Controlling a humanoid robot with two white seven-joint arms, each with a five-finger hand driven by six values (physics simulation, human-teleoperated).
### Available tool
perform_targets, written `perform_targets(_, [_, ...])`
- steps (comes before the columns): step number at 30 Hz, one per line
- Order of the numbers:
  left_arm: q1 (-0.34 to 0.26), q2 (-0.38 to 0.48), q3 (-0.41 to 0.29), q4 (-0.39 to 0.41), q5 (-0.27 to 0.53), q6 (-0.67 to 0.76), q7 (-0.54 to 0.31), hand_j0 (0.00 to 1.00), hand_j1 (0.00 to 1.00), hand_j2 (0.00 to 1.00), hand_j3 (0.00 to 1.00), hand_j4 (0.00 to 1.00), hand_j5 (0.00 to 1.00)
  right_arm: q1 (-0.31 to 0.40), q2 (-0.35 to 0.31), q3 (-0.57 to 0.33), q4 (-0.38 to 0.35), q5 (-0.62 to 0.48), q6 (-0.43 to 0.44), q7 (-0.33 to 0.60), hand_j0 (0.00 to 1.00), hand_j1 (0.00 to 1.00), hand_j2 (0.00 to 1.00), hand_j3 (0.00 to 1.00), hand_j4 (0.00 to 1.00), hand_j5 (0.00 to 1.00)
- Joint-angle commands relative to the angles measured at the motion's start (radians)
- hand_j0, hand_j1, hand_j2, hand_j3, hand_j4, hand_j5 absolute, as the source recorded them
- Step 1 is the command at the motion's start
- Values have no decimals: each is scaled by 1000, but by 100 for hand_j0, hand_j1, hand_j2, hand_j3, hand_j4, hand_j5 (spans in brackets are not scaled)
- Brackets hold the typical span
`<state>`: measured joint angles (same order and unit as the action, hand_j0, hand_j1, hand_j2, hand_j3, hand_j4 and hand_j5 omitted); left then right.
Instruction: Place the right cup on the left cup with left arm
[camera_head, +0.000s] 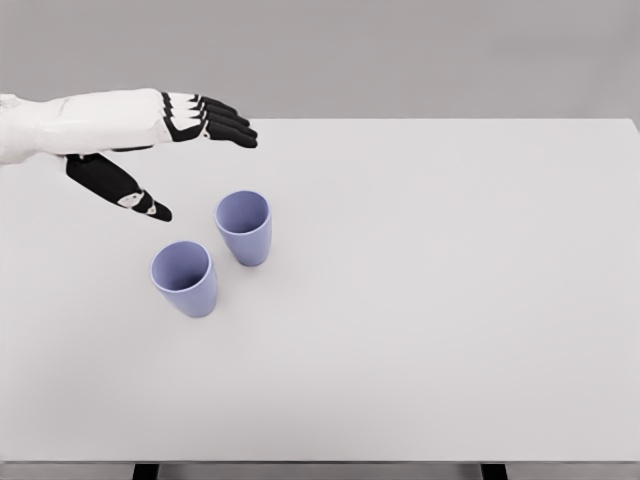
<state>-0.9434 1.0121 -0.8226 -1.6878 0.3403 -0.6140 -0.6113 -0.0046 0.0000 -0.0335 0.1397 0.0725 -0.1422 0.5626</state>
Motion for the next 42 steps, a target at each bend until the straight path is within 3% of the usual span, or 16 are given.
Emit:
perform_targets(1, [0,-6,-4,0,6,3,0,100,100,100,100,100,100,0,0,4,0,3,0,0,100,100,100,100,100,100])
perform_targets(5, [-48,-67,-12,108,5,3,0,100,100,100,100,100,100,2,0,1,1,1,0,0,100,100,100,100,100,100])
perform_targets(7, [-71,-72,-78,123,3,3,0,100,100,100,100,100,100,2,0,-2,6,1,0,0,100,100,100,100,100,100])
perform_targets(8, [-71,-70,-79,129,-1,3,0,100,100,100,100,100,100,2,0,-2,6,1,0,0,100,100,100,100,100,100])
perform_targets(13, [-83,-102,-87,131,-37,3,0,100,100,100,100,100,100,2,0,-2,6,1,0,0,100,100,100,100,100,100])
perform_targets(15, [-83,-125,-135,131,-61,3,0,100,100,100,100,100,100,2,0,0,4,1,0,0,100,100,100,100,100,100])
perform_targets(19, [-83,-173,-156,132,-90,3,0,100,100,100,100,100,100,2,0,-2,4,1,0,0,100,100,100,100,100,100])
perform_targets(23, [-83,-164,-159,134,-83,3,0,96,96,96,96,96,96,2,0,-2,4,1,0,0,100,100,100,100,100,100])
perform_targets(30, [-83,-162,-181,200,-93,3,0,98,98,98,98,98,98,2,0,-2,4,1,0,0,100,100,100,100,100,100])
perform_targets(42, [-75,-178,-202,211,-132,3,0,98,98,98,98,98,98,2,0,-2,4,1,0,0,100,100,100,100,100,100])
